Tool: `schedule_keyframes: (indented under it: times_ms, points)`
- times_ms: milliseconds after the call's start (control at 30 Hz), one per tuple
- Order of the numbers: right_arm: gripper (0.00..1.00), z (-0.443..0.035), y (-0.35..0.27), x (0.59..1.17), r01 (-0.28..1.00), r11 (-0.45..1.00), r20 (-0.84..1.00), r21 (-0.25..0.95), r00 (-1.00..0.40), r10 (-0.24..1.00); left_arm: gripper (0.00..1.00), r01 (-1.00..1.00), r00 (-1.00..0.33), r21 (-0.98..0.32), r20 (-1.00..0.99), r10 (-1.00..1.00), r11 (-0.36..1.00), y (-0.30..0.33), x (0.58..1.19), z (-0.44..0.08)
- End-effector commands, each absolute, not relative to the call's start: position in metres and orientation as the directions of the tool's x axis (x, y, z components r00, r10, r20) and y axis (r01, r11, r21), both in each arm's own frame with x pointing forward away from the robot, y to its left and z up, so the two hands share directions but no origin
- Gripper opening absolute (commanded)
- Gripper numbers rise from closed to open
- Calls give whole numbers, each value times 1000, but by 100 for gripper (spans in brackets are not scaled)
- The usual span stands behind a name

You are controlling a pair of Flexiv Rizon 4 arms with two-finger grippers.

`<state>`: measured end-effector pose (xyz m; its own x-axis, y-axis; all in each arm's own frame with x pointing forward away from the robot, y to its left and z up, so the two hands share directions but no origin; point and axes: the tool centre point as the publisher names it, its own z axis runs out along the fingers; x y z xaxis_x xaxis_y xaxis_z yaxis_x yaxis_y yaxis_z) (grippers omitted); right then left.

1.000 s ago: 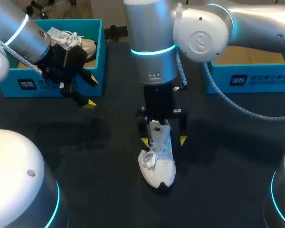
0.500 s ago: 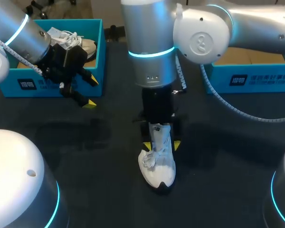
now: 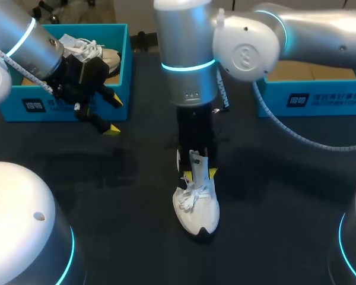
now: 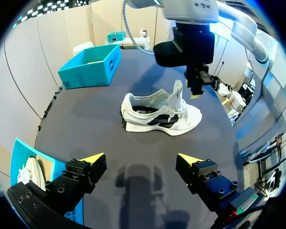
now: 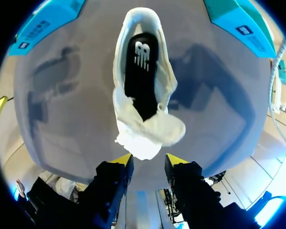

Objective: Take the shoe out of the shoebox, open the shoe tongue, remove and reinsert the insole, then place the shoe into the shoebox

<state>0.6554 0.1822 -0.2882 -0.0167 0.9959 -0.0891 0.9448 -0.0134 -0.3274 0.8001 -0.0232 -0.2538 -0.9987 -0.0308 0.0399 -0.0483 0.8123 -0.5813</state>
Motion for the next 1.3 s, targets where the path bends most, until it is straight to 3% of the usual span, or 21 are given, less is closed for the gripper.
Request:
schedule_keyframes:
  times_ms: [33, 733, 1033, 1300]
  points:
    - [38, -294, 185, 669, 943, -2, -90, -332, -29, 995, 100, -48, -999, -579, 39, -31, 814, -23, 799, -253]
    - [35, -311, 179, 713, 946, 89, -97, -312, -125, 987, 100, -48, -999, -579, 39, -31, 814, -23, 799, -253]
    - [23, -302, 176, 714, 955, 88, -121, -283, -126, 985, 100, -48, -999, -579, 39, -31, 814, -23, 799, -253]
    - [26, -321, 181, 730, 958, 101, -104, -267, -133, 986, 100, -48, -999, -579, 39, -31, 814, -23, 799, -253]
